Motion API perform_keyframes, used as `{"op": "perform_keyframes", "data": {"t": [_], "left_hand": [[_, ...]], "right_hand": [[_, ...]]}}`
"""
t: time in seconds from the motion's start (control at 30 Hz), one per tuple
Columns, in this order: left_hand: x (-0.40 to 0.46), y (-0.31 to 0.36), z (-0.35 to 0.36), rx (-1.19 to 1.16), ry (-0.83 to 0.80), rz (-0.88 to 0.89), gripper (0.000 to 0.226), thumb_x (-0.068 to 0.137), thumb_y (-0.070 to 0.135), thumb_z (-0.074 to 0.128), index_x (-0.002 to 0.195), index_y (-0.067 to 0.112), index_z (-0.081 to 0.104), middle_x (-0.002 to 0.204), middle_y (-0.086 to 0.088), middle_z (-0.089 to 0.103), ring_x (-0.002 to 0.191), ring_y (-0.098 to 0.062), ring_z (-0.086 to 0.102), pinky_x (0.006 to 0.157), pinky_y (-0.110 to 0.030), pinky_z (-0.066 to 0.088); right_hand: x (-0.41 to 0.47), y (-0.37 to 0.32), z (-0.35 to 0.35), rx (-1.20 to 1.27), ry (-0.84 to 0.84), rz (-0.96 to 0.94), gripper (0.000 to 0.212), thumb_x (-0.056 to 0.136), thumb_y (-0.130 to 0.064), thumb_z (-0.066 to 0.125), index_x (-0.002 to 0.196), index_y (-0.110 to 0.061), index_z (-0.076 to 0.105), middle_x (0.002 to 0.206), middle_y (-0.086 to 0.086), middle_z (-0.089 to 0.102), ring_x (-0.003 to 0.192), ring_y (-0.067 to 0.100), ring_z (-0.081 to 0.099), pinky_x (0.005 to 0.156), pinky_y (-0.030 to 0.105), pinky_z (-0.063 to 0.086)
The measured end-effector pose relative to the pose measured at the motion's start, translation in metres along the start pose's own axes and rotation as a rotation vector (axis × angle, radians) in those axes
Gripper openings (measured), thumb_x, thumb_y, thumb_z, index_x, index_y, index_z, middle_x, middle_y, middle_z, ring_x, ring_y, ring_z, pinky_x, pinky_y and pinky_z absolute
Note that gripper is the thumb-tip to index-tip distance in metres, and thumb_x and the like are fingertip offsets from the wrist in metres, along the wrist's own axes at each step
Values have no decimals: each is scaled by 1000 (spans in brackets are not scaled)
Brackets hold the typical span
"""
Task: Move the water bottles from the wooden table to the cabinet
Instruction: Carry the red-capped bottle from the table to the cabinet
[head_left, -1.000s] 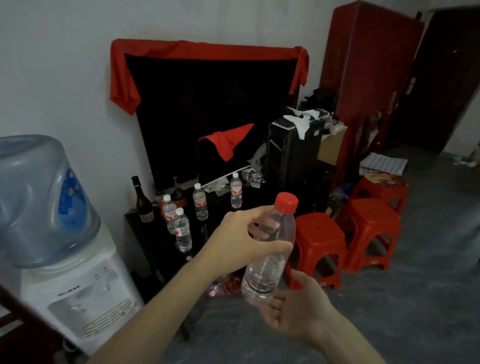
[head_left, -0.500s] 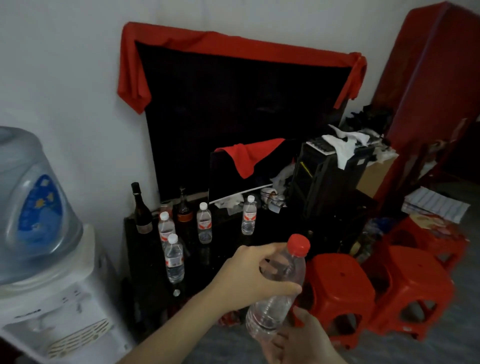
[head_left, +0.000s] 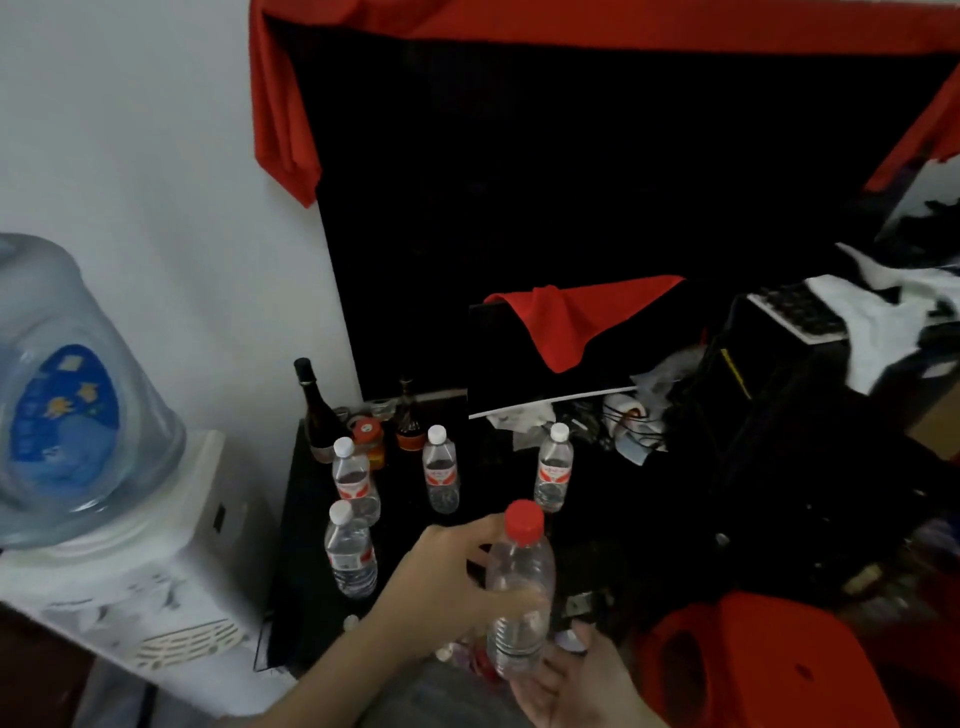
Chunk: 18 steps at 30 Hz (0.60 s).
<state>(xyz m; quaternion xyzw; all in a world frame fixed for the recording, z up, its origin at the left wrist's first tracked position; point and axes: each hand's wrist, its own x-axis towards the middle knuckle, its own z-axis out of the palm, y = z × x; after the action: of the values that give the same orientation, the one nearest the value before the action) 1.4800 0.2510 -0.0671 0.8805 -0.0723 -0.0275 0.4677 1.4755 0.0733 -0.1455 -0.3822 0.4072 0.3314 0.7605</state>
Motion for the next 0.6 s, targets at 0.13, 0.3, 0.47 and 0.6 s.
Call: {"op": "perform_keyframes", "data": {"t": [0.13,0.3,0.47,0.6], "left_hand": [[40,-15,27,36,0,-110,46,73,53,85,113,50,64,85,35,67,84,9,66,75,-15,53],[83,-44,64,13,58,-223,56,67,55,86,118,47,64,93,24,74,89,1,71,80,-30,60],[120,-84,94,13,85,-282,55,69,58,83,118,55,57,96,28,73,91,5,71,82,-34,60],[155,-116,106,86,55,-275,64,70,62,78,126,56,48,104,26,73,98,7,68,86,-31,59]], "right_hand": [[36,-53,-3,21,-64,98,57,105,-42,35,104,12,54,104,28,62,86,41,59,62,45,58],[85,-105,2,-55,12,196,53,106,-39,35,96,11,51,92,26,60,104,46,58,107,53,41],[144,-131,12,-150,121,160,50,106,-37,34,139,1,44,123,29,55,127,46,48,109,55,38],[207,-136,19,-134,104,167,65,103,-45,36,137,9,47,119,27,55,110,40,53,106,50,40]]}}
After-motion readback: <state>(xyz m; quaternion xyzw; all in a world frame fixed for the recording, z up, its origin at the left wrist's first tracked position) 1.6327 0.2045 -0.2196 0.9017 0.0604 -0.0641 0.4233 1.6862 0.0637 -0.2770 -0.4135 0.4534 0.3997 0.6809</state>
